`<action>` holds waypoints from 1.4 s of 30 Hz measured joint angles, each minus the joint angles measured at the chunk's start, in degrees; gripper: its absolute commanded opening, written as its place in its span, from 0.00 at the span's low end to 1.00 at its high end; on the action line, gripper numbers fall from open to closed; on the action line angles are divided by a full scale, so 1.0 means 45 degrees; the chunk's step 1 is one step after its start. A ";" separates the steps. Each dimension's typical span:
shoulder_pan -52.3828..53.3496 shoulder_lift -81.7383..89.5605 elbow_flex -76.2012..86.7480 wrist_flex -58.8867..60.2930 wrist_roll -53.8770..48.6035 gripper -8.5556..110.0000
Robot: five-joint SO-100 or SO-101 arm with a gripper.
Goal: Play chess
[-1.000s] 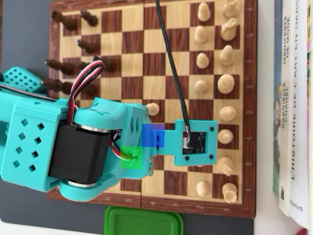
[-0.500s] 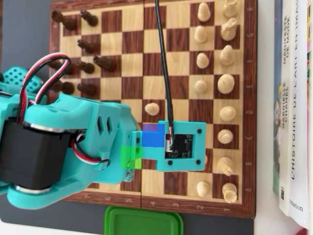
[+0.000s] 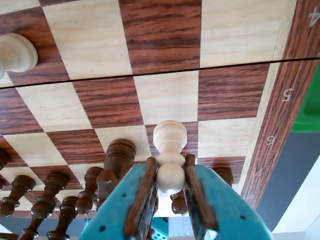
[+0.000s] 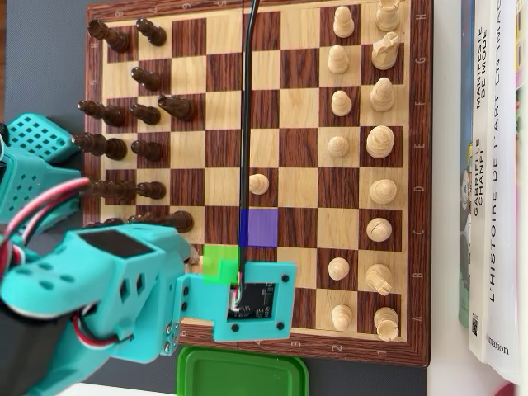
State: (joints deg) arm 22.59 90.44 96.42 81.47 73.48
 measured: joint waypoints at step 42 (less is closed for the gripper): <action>-0.0352 -0.1016 0.0566 -0.1582 -0.0078 0.22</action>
State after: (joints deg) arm 21.01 85.87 98.96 74.36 73.12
